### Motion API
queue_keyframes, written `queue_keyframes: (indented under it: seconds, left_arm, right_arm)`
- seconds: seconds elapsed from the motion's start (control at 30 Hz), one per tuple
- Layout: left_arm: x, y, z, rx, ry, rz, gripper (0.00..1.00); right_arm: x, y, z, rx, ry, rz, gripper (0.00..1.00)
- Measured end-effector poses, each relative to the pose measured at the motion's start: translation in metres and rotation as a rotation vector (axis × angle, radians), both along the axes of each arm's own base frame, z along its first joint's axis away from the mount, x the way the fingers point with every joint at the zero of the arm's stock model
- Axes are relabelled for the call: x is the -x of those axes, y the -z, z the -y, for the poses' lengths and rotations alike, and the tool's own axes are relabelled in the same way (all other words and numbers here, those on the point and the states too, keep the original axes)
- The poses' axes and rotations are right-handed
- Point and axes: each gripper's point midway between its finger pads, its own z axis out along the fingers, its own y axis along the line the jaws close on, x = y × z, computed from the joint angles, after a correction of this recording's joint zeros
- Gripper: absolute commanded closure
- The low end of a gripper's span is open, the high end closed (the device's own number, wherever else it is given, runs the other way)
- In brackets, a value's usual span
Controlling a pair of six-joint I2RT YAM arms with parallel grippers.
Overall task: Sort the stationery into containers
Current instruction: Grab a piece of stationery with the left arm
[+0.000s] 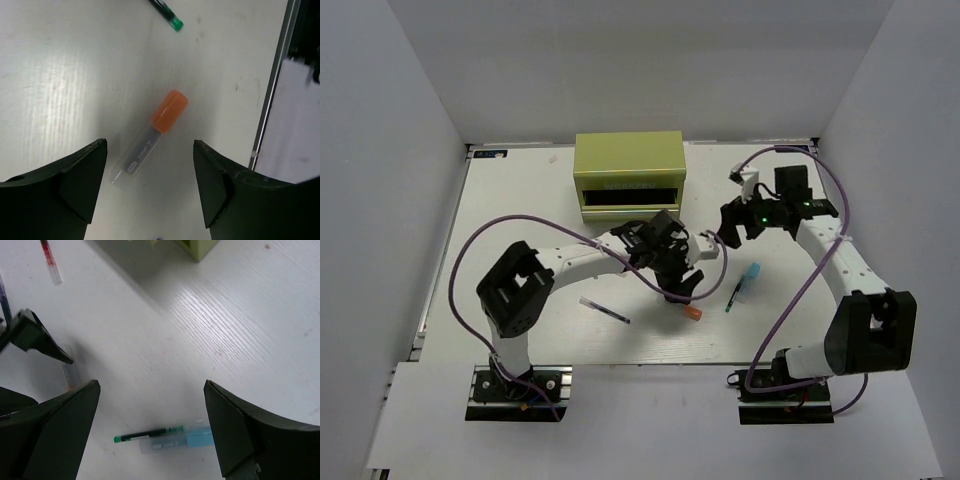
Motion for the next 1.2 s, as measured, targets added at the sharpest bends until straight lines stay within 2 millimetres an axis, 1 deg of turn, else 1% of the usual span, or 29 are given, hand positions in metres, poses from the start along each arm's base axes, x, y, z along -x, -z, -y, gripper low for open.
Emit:
queue_keyframes:
  seconds: [0.13,0.17,0.23,0.37,0.43,0.53,0.6,0.67,0.7,0.73,0.8,0.9,0.97,1.0,1.07,1.2]
  left_arm:
    - [0.019,0.027,0.0,-0.094,0.127,0.027,0.2]
    - [0.024,0.033,0.0,-0.114,0.148,0.032,0.17]
    - [0.031,0.045,-0.002,-0.159,0.183,0.051,0.17]
    - [0.032,0.067,-0.004,-0.253,0.203,0.12,0.17]
    - [0.028,0.069,0.002,-0.269,0.205,0.168,0.18]
    - [0.022,0.072,0.007,-0.297,0.197,0.221,0.24]
    - [0.019,0.073,0.009,-0.309,0.19,0.241,0.36]
    - [0.018,0.073,0.01,-0.318,0.184,0.253,0.5]
    - [0.018,0.073,0.01,-0.323,0.179,0.256,0.64]
    - [0.017,0.073,0.009,-0.329,0.176,0.262,0.71]
    - [0.016,0.073,0.008,-0.342,0.172,0.277,0.79]
    - [0.015,0.073,0.008,-0.35,0.153,0.281,0.88]
    - [0.013,0.073,0.007,-0.351,0.141,0.282,0.92]
    - [0.012,0.072,0.005,-0.357,0.132,0.285,0.96]
    - [0.007,0.071,-0.001,-0.369,0.117,0.295,0.99]
    - [-0.01,0.064,-0.019,-0.414,0.096,0.339,1.0]
  right_arm:
    - [-0.001,-0.014,0.025,-0.013,0.088,0.039,0.1]
    - [-0.003,-0.018,0.031,-0.017,0.109,0.052,0.1]
    - [-0.004,-0.023,0.038,-0.024,0.137,0.062,0.1]
    - [-0.008,-0.025,0.053,-0.043,0.187,0.056,0.1]
    - [-0.009,-0.026,0.058,-0.053,0.201,0.054,0.1]
    - [-0.01,-0.027,0.064,-0.066,0.215,0.053,0.1]
    - [-0.011,-0.027,0.066,-0.071,0.221,0.053,0.1]
    - [-0.01,-0.027,0.068,-0.078,0.225,0.051,0.1]
    - [-0.009,-0.026,0.069,-0.082,0.225,0.048,0.1]
    - [-0.007,-0.024,0.07,-0.083,0.228,0.044,0.1]
    - [-0.004,-0.019,0.073,-0.085,0.237,0.032,0.1]
    - [-0.001,-0.015,0.078,-0.087,0.25,0.024,0.1]
    - [0.0,-0.014,0.08,-0.089,0.254,0.025,0.1]
    - [0.0,-0.014,0.08,-0.09,0.254,0.025,0.1]
    - [0.0,-0.014,0.082,-0.09,0.252,0.031,0.1]
    - [0.001,-0.014,0.083,-0.09,0.235,0.05,0.1]
